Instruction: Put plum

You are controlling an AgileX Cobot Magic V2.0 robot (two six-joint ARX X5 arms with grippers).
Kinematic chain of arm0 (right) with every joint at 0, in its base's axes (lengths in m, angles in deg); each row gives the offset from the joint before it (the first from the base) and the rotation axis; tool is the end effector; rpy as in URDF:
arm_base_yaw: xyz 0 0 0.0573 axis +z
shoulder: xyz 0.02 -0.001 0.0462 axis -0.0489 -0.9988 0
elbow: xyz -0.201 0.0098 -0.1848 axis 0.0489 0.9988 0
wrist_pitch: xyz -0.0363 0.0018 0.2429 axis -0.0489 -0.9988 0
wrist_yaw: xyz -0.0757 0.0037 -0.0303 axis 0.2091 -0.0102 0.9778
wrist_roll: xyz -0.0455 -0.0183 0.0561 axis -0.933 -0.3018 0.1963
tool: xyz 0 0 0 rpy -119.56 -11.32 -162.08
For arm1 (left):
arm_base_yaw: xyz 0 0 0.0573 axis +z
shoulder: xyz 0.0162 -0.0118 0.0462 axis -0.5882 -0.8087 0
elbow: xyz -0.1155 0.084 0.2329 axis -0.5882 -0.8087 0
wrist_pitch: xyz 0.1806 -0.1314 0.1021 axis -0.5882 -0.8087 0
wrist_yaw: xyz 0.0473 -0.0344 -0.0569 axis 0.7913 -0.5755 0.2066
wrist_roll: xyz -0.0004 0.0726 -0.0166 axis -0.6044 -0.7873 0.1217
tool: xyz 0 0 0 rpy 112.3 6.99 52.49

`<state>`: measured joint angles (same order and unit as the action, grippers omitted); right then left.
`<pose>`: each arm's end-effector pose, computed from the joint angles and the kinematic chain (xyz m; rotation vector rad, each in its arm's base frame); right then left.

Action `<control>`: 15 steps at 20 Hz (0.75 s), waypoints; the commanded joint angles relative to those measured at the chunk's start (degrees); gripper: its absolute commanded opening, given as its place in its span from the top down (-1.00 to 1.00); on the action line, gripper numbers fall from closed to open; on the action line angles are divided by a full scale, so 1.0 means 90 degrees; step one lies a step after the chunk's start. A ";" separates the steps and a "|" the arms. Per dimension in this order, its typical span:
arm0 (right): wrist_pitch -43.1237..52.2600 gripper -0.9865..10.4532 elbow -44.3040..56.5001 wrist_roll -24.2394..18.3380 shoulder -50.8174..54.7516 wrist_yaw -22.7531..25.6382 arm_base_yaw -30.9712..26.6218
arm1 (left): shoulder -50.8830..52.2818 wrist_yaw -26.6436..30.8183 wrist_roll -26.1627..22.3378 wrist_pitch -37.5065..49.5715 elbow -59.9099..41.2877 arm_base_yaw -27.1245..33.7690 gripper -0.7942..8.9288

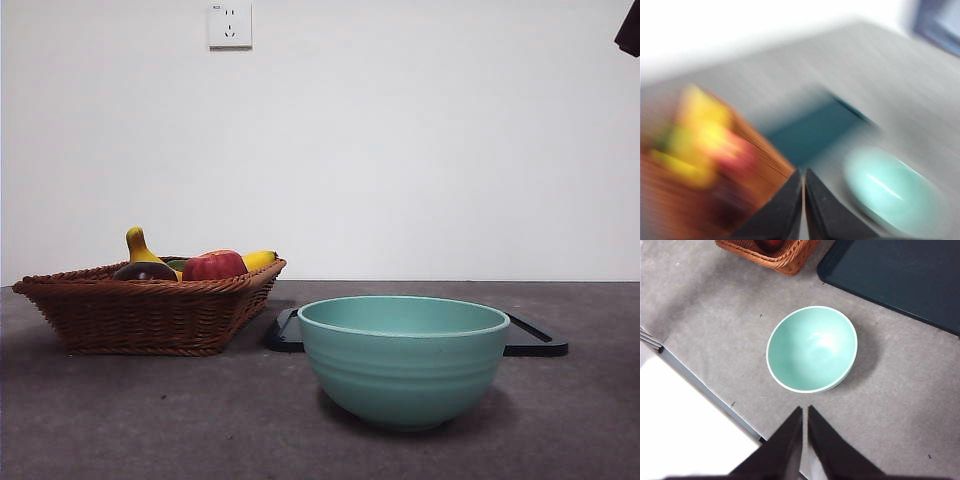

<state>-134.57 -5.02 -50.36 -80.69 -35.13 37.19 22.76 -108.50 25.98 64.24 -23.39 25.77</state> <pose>0.0936 0.0823 0.2835 0.0946 0.8459 0.7184 0.1329 -0.0501 0.3324 0.1055 0.2085 -0.6404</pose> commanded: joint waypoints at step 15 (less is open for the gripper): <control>0.0053 0.82 -0.0104 -0.0022 -0.0034 0.0002 0.0039 | 0.3895 0.2429 0.0250 0.2628 -0.4947 0.1360 0.82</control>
<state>-134.55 -5.02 -50.34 -80.69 -35.11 37.19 57.54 -86.82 27.60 86.58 -67.06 37.79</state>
